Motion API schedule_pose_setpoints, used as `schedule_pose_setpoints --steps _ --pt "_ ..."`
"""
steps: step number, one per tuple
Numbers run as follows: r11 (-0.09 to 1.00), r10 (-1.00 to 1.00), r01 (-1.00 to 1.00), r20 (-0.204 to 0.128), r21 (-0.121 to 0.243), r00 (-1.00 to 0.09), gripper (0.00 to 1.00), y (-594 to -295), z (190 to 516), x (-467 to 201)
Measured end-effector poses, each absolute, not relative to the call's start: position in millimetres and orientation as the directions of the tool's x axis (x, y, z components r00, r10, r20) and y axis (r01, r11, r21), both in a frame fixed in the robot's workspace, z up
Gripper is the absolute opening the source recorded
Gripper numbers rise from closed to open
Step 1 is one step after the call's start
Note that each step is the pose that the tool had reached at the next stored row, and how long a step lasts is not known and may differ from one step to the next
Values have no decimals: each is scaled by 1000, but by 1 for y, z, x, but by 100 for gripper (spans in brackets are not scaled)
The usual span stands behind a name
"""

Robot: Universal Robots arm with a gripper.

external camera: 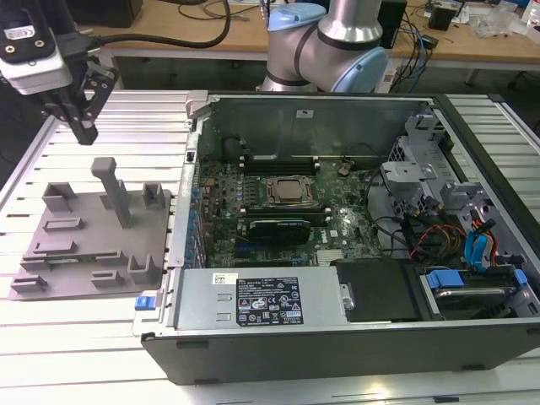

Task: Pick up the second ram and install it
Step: 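Reach for the second ram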

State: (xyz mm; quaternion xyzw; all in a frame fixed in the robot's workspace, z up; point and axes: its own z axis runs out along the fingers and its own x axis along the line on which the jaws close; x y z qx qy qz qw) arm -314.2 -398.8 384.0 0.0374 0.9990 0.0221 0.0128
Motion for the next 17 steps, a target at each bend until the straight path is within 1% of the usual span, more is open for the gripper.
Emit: schedule_pose_setpoints --steps 17 --pt "997 64 63 -24 45 -998 8 -399 380 -352"
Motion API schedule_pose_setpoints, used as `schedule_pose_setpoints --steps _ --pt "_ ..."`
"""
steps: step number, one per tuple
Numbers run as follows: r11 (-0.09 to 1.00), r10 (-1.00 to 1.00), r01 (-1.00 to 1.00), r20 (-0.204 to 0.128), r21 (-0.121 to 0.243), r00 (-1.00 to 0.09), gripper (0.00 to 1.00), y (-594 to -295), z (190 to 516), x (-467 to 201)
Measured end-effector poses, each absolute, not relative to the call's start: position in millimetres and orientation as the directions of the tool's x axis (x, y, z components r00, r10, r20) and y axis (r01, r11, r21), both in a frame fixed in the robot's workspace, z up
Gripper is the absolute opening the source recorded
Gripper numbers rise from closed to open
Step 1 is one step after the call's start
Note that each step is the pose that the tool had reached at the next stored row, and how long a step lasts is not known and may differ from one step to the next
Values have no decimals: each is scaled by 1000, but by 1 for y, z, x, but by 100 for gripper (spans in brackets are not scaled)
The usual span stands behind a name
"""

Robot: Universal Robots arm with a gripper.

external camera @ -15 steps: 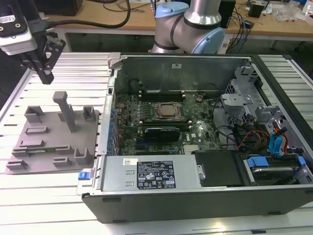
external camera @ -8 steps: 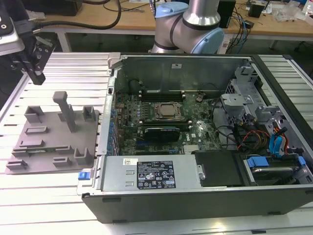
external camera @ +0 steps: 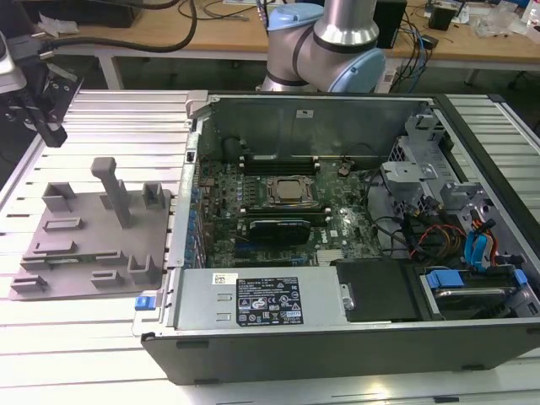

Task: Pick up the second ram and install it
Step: 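Reach for the second ram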

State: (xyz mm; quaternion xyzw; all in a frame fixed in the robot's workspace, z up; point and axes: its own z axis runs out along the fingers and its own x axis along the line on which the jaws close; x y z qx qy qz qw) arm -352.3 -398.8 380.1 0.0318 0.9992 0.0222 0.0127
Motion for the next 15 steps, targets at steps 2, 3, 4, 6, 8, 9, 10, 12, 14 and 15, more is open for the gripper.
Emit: schedule_pose_setpoints --steps 2,3,4,6,8,9,10,12,14,15 --pt "997 62 61 -24 45 -998 8 -399 380 -353" --pt "997 62 61 -24 45 -998 8 -399 380 -353" --pt "997 62 61 -24 38 -998 8 -399 380 -353" --pt "999 31 32 -28 -22 -999 8 -399 380 -353" --pt "1000 -2 -2 -28 -25 -1000 8 -399 380 -353" --pt "1000 -3 -2 -28 -25 -1000 8 -399 380 -353" --pt "1000 -3 -3 -28 -25 -1000 8 -399 380 -353" --pt "1000 -2 -3 -28 7 -1000 8 -401 380 -356" --pt "999 -1 -3 -28 47 -1000 8 -413 380 -360" --pt "999 -1 -3 -28 47 -1000 8 -421 379 -361"
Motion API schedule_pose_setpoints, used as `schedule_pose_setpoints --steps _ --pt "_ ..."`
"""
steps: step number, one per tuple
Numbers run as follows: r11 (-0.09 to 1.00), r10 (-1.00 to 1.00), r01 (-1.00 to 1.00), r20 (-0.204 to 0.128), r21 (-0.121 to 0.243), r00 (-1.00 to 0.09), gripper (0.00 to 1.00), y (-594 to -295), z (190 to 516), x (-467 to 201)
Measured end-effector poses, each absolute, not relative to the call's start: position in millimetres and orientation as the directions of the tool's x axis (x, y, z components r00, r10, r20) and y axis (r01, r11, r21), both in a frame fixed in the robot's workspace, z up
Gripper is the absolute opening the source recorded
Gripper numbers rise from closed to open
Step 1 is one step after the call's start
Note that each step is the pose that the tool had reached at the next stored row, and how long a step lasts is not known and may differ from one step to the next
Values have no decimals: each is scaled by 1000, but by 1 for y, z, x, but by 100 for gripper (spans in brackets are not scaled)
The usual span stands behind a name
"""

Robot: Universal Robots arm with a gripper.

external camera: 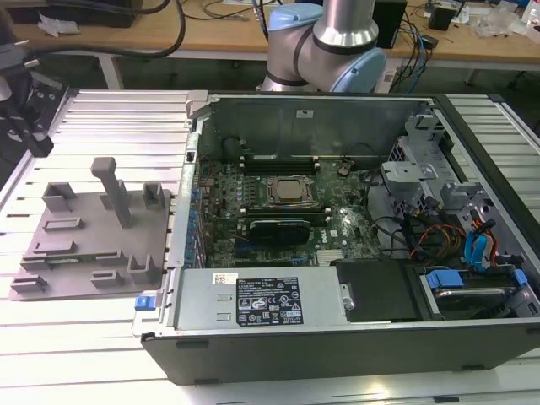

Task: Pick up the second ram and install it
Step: 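Reach for the second ram, then pick up the second ram and move it above second insertion slot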

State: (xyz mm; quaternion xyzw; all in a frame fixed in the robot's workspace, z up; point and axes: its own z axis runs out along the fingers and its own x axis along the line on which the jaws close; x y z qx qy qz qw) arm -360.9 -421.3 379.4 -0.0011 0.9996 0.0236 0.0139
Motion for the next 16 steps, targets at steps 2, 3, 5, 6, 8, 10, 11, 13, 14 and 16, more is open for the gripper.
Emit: schedule_pose_setpoints --steps 2,3,5,6,8,10,11,13,14,16 --pt "999 -3 -4 -28 45 -1000 8 -431 379 -361" --pt "999 -3 -4 -28 45 -1000 8 -431 379 -361" --pt "999 -3 -4 -28 45 -1000 8 -431 379 -361" --pt "999 -3 -4 -28 45 -1000 8 -431 379 -362" --pt "999 -3 -4 -28 45 -1000 8 -431 379 -362" --pt "999 -3 -4 -28 45 -1000 8 -431 379 -361" --pt "999 -3 -4 -28 45 -1000 8 -431 379 -362" --pt "999 -14 -16 -28 45 -1000 8 -431 379 -362" --pt "997 -60 -61 -28 45 -998 8 -431 379 -362" --pt "991 -129 -130 -28 45 -991 8 -431 379 -362"
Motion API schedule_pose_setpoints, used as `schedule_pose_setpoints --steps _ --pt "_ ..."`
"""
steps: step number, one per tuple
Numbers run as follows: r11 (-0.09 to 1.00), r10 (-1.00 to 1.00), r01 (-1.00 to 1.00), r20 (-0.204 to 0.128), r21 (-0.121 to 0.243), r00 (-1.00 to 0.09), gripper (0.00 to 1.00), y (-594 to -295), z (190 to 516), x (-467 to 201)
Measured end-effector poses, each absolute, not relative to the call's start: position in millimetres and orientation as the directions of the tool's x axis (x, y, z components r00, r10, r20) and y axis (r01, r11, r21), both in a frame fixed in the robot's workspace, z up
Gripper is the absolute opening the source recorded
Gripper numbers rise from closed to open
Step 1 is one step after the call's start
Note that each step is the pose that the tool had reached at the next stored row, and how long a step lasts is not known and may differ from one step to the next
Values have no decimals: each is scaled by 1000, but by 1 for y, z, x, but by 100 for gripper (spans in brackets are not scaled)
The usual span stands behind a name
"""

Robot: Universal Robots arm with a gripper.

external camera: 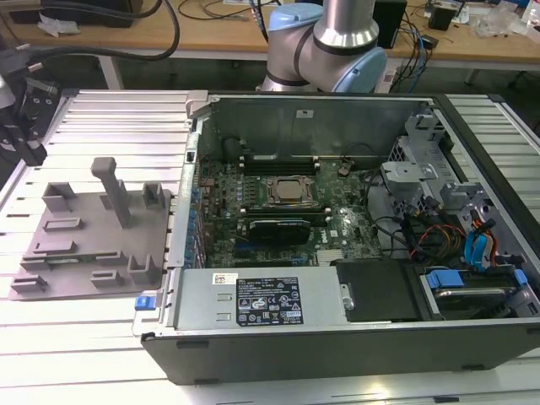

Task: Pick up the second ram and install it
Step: 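Pick up the second ram and move it above second insertion slot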

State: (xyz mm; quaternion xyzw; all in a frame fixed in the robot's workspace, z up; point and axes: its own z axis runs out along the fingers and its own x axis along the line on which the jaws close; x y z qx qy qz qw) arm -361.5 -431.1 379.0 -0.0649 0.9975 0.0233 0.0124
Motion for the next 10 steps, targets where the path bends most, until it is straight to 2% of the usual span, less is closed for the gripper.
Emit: schedule_pose_setpoints --steps 10 --pt "943 -330 -331 -28 45 -944 8 -431 379 -362"
